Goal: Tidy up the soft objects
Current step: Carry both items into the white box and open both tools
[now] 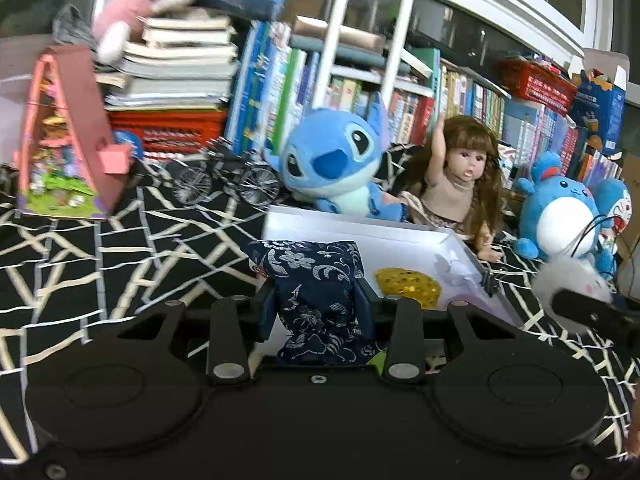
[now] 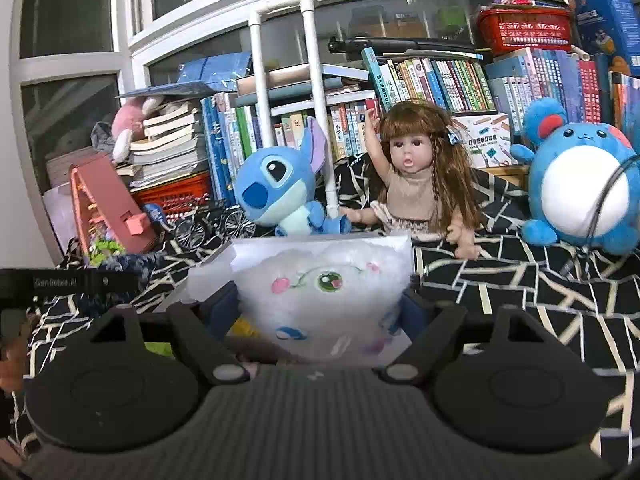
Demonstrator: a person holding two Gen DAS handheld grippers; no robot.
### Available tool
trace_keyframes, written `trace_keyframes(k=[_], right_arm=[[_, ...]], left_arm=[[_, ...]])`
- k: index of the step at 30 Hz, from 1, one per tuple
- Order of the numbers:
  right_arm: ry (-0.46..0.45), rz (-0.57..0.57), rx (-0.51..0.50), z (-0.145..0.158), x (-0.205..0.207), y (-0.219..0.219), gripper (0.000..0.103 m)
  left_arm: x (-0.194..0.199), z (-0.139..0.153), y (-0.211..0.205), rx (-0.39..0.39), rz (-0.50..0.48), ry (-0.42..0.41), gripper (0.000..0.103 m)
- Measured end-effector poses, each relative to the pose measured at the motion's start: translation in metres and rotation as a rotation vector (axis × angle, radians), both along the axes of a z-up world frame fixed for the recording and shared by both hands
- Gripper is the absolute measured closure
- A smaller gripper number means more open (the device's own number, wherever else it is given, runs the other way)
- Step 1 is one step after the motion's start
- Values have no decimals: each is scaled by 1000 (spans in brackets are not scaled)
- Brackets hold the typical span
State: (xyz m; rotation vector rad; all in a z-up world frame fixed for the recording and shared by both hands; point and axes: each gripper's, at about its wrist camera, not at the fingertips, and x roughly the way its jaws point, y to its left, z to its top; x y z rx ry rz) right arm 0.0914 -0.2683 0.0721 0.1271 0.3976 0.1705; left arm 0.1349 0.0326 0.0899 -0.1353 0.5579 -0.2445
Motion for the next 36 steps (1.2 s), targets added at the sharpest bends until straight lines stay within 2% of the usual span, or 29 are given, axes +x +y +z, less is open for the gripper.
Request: trace_keyframes(k=[6,10,17,24,36], right_arm=[[43,25,27,0,52,-7,22],[132,41,110,-10,87,-13,22],[233,28,158,-27,130,-17,22],[275,20,175,-37,150,-17,22],[319,-4,160,-53,159,-17,21]], left_arm=[[45,3,-28,7,-55,16,65],[80,-1,-44,-14,-67,57,65],[126,-17,-69,-8,-64,117,65],[144,-32,-85,25,-60,143,65],[145,-49,-90,60,-66,160,64]])
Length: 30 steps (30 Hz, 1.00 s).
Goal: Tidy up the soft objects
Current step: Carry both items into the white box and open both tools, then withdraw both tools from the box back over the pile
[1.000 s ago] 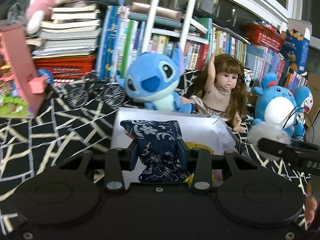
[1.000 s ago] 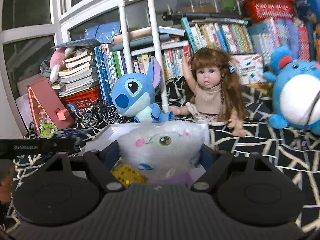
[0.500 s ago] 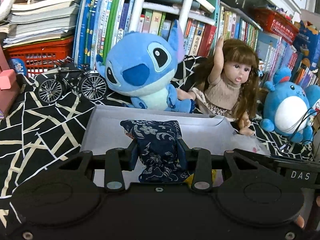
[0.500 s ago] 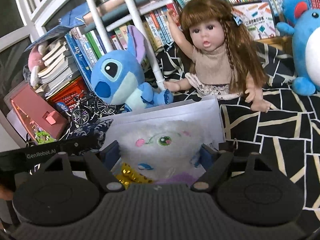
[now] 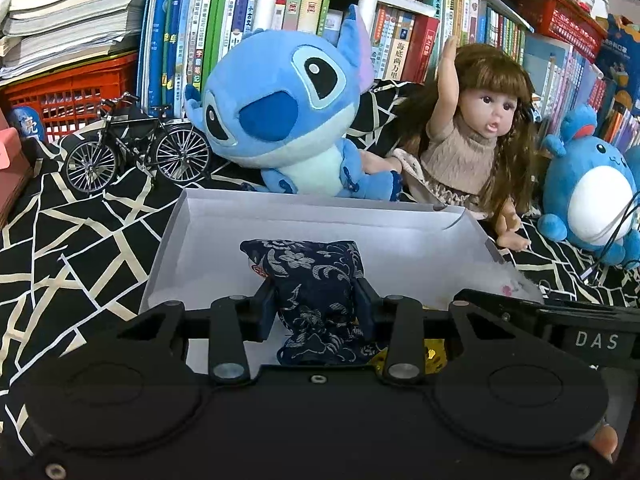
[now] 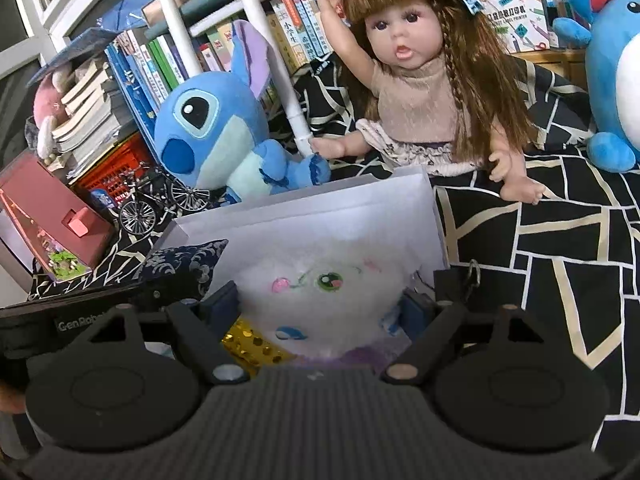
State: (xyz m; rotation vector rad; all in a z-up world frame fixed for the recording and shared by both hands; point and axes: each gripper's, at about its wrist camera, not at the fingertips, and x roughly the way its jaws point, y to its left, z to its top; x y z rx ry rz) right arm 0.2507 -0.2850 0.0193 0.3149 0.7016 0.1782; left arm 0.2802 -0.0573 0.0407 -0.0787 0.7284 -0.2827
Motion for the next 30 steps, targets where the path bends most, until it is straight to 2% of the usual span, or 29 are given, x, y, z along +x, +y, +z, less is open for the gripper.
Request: trace_keyframes(k=[5,8,12,16,22,30], right_arm=[[10,-12,10,-4,-1,-3,19],[0,-13,14,-2,-4,-3,13],[-19,-12,26,4,-9,-4,10],[-43,-10,25,11,-18,-5,8],[-100,8,26,24,-41,-6,5],[-163,31,12,33,-82,-8,2]], left_arm=[[-4,2,-2,-4,-12,0,60],[-9,4,-3,2,-30,-13,56],[-20,13,-3,8,-44,-55,39],[-31,24,0,-2,-48,-86,30],[-55,35,6,15,-70,-130,23],[-101,41,15,18,-102,-179,19]])
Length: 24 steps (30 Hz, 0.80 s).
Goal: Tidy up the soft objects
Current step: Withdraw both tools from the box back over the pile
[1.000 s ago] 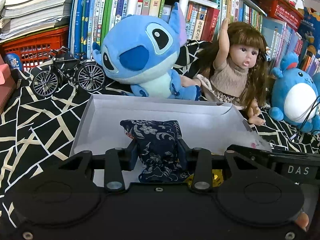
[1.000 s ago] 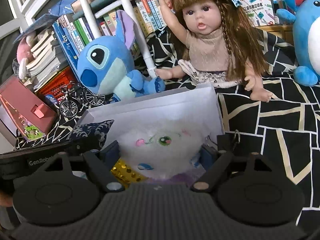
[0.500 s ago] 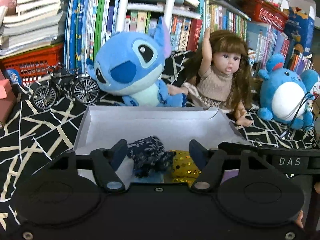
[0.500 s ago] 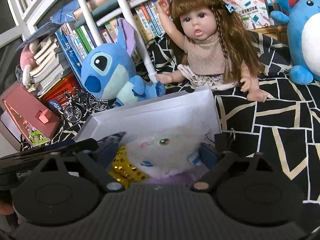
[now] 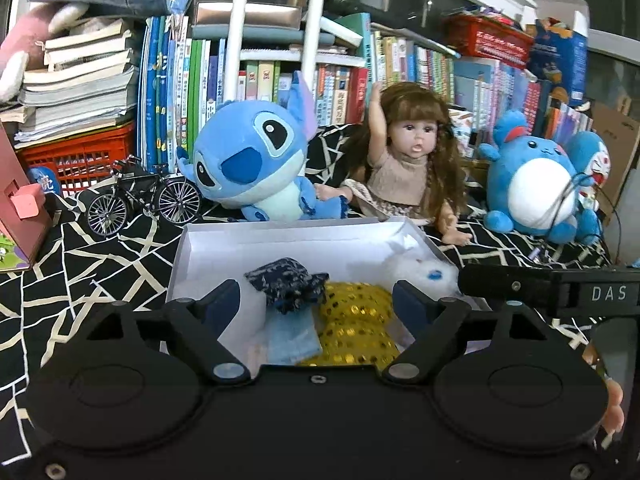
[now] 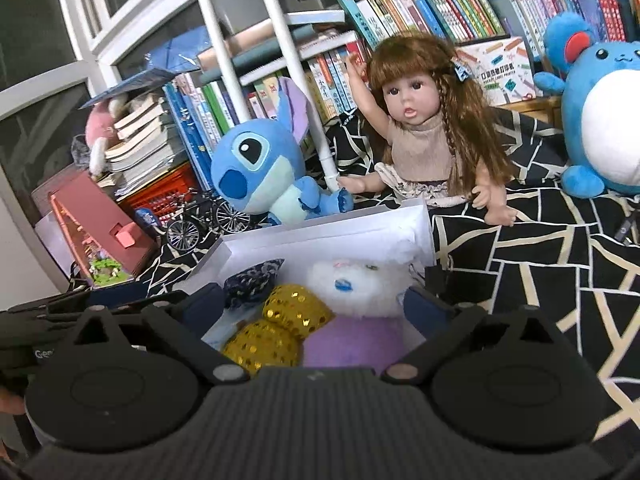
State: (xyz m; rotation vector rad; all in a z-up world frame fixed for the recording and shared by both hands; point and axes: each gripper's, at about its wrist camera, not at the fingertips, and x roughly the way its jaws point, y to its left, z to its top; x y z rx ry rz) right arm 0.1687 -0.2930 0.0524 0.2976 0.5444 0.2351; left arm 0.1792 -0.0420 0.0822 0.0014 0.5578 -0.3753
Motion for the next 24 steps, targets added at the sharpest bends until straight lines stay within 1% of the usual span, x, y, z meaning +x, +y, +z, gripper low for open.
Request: trace_keyframes(k=[3,7,14,17,24], right_arm=[[-15,-1,-8,-1,-15,-1,1],[-28,-10,-11,-4,-33,-3,1],[-53,-24,-30,-11,-67,-2,0],[-63,-20,-60,-14,-78,2,0],[-98,8,-179,-22,-104,20,0]], left_arm=[[-17,1,3,-3,-5,-16,19],[-38,1,10,-25,-9,-22,17],[-75,-13,22,-20,-17,-33,16],[-89,-19,26,-15,-21,-31,16],[-120,-36,36,-18,-13,-3,15]])
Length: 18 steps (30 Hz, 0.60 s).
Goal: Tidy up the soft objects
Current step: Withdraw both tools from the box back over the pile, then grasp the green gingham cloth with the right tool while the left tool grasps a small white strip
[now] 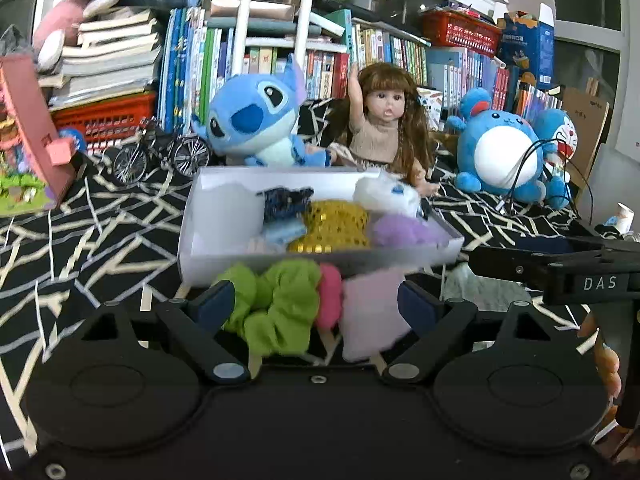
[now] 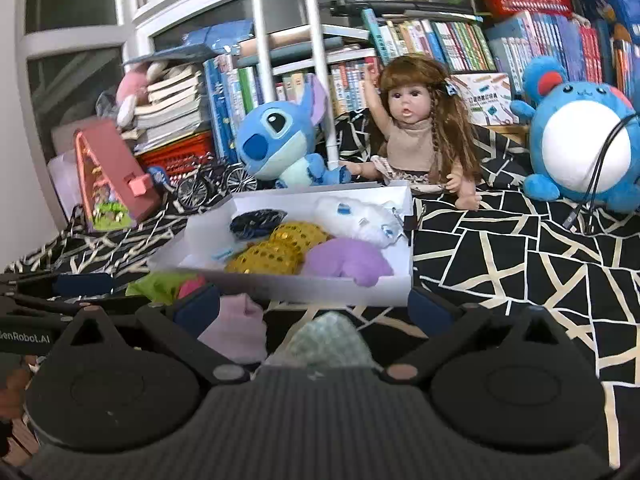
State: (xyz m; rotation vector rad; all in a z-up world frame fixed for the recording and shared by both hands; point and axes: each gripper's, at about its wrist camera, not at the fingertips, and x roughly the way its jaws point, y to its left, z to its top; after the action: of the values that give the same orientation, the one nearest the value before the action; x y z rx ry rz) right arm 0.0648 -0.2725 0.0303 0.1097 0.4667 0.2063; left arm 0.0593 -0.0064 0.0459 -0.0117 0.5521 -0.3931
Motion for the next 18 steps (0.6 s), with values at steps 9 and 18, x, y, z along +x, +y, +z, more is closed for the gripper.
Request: trace_keyframes(k=[9,18], right_arm=[[-14,8,-71,-11,-19,13,0],[-7,6,-110,-23,-27,19,0]], left_arm=[[-29,-17,9,11,15,24,14],[-49,-30,11,17,19,53,14]])
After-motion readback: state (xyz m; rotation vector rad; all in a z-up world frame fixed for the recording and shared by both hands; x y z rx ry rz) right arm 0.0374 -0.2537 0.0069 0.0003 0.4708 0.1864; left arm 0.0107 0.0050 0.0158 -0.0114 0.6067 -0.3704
